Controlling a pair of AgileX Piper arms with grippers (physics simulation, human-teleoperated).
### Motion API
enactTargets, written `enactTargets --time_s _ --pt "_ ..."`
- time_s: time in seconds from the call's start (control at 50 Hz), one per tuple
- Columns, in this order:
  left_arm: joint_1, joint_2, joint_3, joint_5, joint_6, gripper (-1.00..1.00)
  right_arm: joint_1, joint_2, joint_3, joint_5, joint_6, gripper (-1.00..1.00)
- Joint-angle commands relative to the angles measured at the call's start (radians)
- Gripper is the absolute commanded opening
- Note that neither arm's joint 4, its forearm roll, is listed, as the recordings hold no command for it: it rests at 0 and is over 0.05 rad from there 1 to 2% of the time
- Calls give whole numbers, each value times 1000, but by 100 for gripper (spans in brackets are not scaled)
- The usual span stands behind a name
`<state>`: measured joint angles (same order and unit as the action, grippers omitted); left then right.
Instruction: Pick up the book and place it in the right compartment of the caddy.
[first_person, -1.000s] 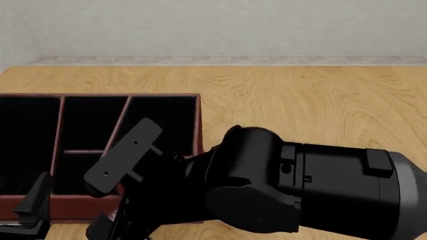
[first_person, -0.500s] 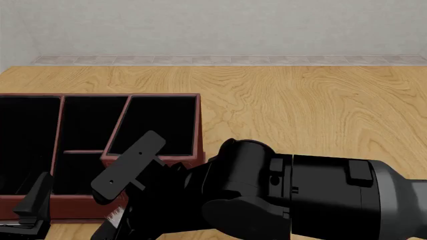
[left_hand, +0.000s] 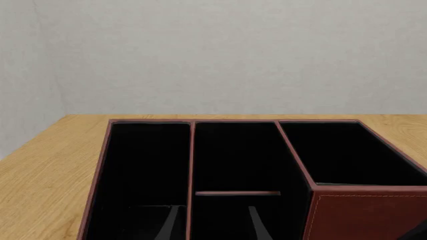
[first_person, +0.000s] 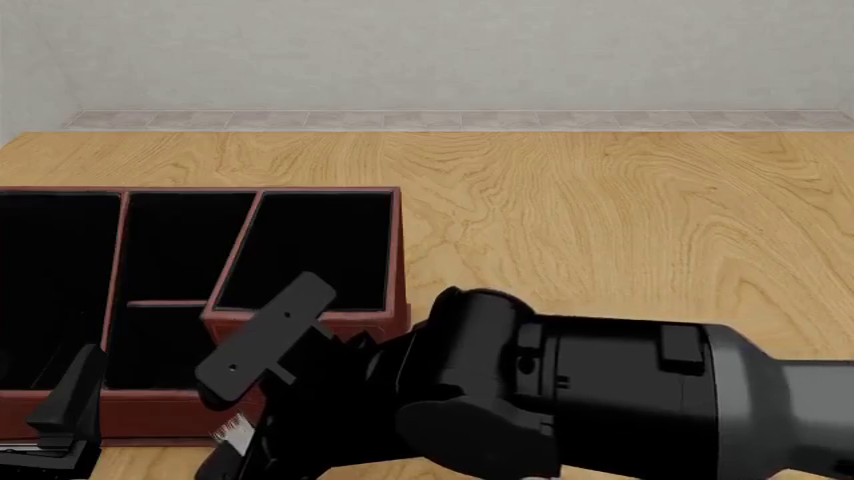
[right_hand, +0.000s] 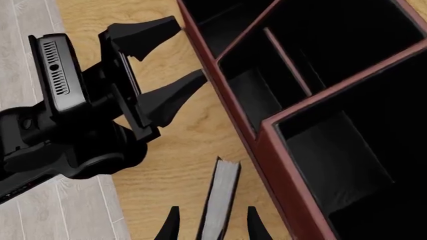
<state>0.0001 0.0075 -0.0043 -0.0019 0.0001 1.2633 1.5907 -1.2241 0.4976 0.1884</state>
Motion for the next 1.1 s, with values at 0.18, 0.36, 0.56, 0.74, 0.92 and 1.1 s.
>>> enactTargets --time_s 0.18,0.36,0.56,0.74,0.92,1.1 --pt "0 0 0 0 0 100 -15 14 21 -15 9 100" --pt "0 0 0 0 0 100 -22 21 26 -22 10 100" --pt "0 0 0 0 0 100 -22 34 24 -27 21 100" --pt "0 0 0 0 0 100 -13 46 26 -39 35 100" --pt "0 0 0 0 0 100 -8 58 31 -52 43 100" --pt "0 0 0 0 0 100 -8 64 36 -55 54 100"
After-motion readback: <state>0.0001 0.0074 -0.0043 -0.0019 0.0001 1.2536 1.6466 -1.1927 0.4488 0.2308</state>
